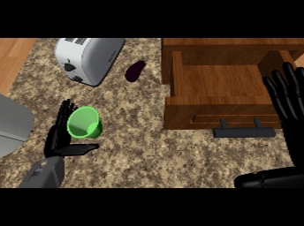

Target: Pick up the cup, place it into the drawer and close the drawer

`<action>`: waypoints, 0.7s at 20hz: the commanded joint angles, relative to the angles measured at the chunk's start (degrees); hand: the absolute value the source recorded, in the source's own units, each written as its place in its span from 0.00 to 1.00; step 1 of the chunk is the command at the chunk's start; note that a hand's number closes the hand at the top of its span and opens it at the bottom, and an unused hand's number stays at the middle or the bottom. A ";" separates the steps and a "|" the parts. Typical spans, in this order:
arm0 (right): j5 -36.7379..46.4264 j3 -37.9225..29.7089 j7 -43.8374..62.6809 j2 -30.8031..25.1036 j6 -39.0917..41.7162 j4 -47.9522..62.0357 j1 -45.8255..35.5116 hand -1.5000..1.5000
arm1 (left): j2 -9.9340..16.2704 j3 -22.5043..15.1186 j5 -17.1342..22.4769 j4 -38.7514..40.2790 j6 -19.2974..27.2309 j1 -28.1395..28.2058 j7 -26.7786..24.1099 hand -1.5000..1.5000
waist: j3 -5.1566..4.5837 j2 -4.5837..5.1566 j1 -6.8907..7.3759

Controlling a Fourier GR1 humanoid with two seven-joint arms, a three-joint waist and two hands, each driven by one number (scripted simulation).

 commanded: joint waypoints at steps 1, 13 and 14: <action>0.52 0.11 3.30 -0.12 -1.61 0.02 -3.27 0.00 | 0.23 0.68 0.09 6.02 -1.15 -4.86 -1.04 0.00 | -0.02 0.06 -0.11; -0.54 -0.40 4.96 -0.47 -1.56 -1.76 -3.05 0.00 | -0.03 1.77 2.08 10.74 -9.94 -6.33 -2.98 0.00 | -0.09 0.21 -0.62; -3.03 -2.41 3.11 -1.46 0.38 0.00 -3.10 0.00 | -0.78 1.00 1.47 10.38 -10.37 -6.08 -3.76 0.00 | -0.07 0.21 -0.54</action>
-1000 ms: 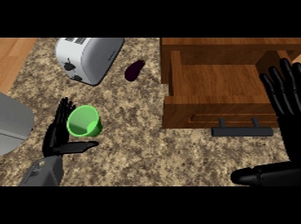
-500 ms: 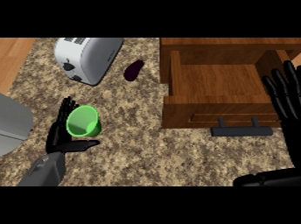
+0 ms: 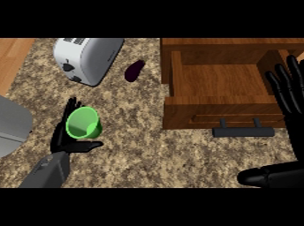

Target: Pick up the cup, place it into the drawer and close the drawer

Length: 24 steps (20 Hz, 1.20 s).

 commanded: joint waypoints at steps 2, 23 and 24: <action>2.94 2.94 0.75 1.61 -1.68 -0.16 -0.48 0.00 | -0.76 0.33 1.03 0.92 -7.47 -0.35 -2.82 0.00 | -0.02 0.03 0.06; 1.00 -0.32 -1.25 -0.02 0.07 1.44 -0.06 0.00 | -1.66 1.82 2.52 -8.02 1.93 4.13 -12.60 1.00 | 0.05 -0.16 0.66; 2.33 1.86 0.87 0.84 -0.89 -2.11 1.76 0.00 | -2.92 1.11 2.76 -10.18 0.65 5.44 -12.49 1.00 | 0.07 -0.32 0.74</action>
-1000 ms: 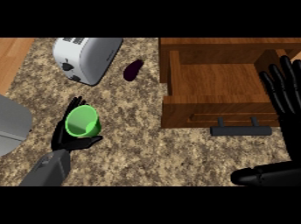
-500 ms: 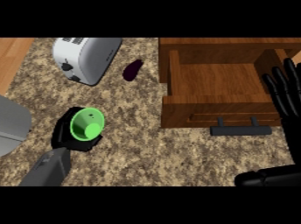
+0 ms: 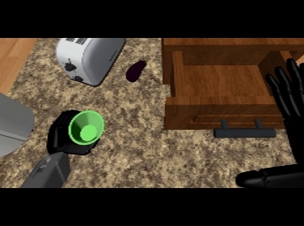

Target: Pick up the cup, place it into the drawer and close the drawer

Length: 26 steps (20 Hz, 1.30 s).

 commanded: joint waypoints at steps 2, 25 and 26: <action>-0.97 -0.30 -3.08 0.49 1.49 -0.31 3.08 0.00 | -1.26 -0.23 1.38 -6.51 -3.35 4.31 -7.10 1.00 | 0.06 -0.21 0.40; 0.65 -1.09 -1.64 -0.47 0.73 1.04 1.51 0.00 | -9.06 -15.71 6.18 -61.20 16.01 -3.15 42.89 1.00 | 0.08 -0.19 0.20; -0.86 -3.06 0.59 -1.35 0.00 0.48 -0.36 0.00 | -8.25 -15.19 6.41 -58.39 13.89 -3.01 41.24 1.00 | 0.05 -0.12 0.11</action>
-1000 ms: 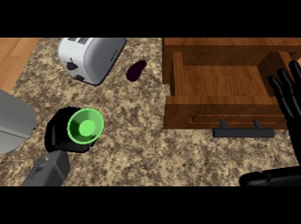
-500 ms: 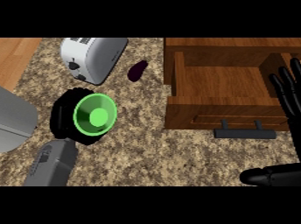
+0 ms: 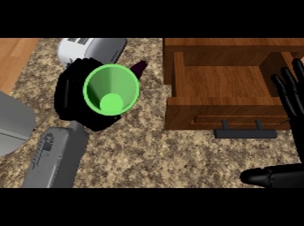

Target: Pick up the cup, place it into the drawer and close the drawer

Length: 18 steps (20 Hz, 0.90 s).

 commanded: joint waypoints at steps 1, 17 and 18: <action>2.61 1.44 -0.01 1.01 -2.13 4.63 -5.41 0.00 | -0.69 -0.69 -1.69 1.60 4.34 -8.77 5.11 1.00 | -0.03 0.22 -0.18; -1.16 -1.20 -3.37 -0.50 2.69 0.35 3.59 0.00 | -0.71 -6.24 -3.53 13.12 17.18 -28.21 11.84 1.00 | -0.01 0.19 -0.92; 1.49 1.15 -8.57 1.22 3.60 5.80 3.88 0.00 | -0.72 -8.07 -2.66 17.57 18.51 -29.24 9.33 1.00 | 0.01 0.37 -1.18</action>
